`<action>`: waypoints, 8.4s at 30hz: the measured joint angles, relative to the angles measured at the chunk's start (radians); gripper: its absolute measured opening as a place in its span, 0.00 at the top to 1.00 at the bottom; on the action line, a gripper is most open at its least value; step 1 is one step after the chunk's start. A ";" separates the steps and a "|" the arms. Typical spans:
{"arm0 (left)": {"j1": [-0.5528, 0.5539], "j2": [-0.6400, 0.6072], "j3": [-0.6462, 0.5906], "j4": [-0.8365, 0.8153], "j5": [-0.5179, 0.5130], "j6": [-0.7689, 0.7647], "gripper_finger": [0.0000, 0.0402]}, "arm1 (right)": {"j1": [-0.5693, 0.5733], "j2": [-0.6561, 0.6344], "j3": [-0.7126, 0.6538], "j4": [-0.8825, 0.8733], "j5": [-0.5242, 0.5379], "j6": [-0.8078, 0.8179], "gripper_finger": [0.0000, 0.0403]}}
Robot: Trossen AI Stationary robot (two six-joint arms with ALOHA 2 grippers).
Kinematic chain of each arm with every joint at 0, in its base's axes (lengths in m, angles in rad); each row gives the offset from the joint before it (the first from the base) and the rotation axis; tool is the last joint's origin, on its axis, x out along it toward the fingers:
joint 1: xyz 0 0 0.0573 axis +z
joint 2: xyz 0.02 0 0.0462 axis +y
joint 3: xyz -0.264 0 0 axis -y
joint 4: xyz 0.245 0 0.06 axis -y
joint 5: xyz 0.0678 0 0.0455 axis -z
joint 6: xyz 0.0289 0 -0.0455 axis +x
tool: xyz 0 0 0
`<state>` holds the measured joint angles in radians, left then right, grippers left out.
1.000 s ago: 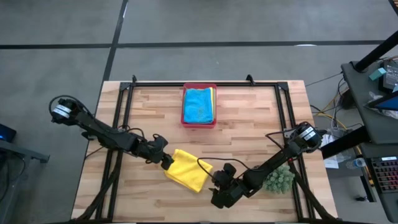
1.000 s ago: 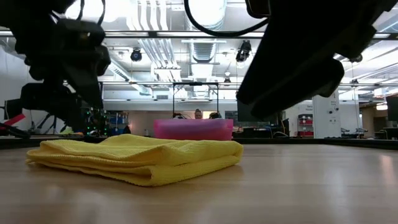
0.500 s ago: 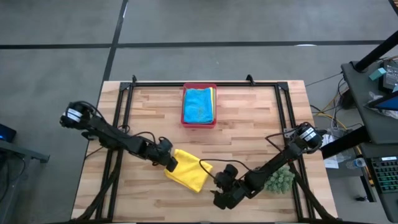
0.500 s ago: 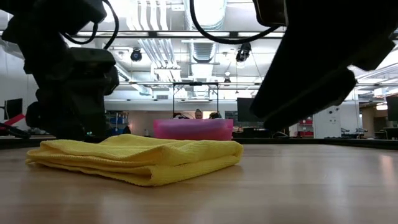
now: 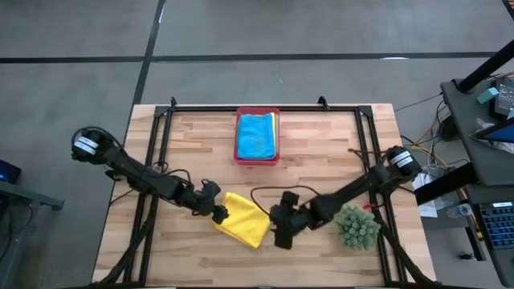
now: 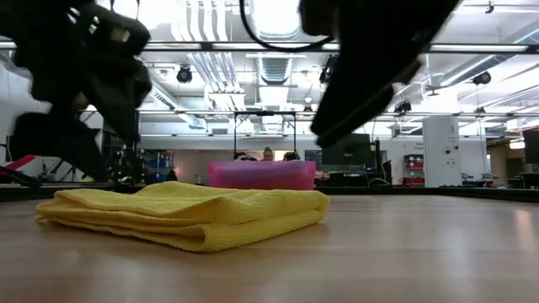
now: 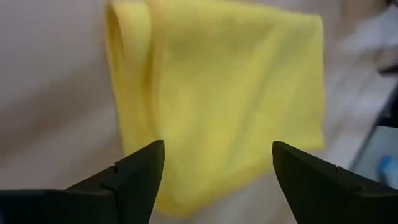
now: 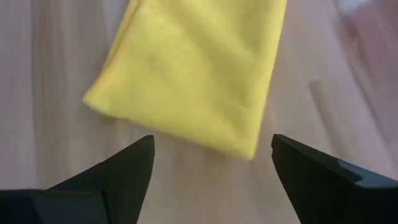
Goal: Fold microfiber towels
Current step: Put the yellow towel into the bin
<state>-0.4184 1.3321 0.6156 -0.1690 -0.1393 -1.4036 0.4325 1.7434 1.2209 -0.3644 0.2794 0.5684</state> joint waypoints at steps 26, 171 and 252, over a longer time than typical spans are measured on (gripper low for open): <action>-0.231 0.381 0.235 0.303 -0.112 -0.619 0.30 | -0.361 -0.001 -0.090 0.302 -0.420 -0.404 0.24; 0.650 0.214 0.229 0.319 -0.321 0.863 1.00 | -0.806 -0.133 -0.214 0.631 -0.276 -0.318 0.98; 0.734 -0.007 0.242 -0.065 -0.076 1.211 0.66 | -1.145 0.367 0.691 -0.319 -0.799 -0.612 0.28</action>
<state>0.3161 1.3254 0.8577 -0.2342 -0.2150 -0.1929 -0.7122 2.1102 1.9121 -0.6838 -0.5194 -0.0435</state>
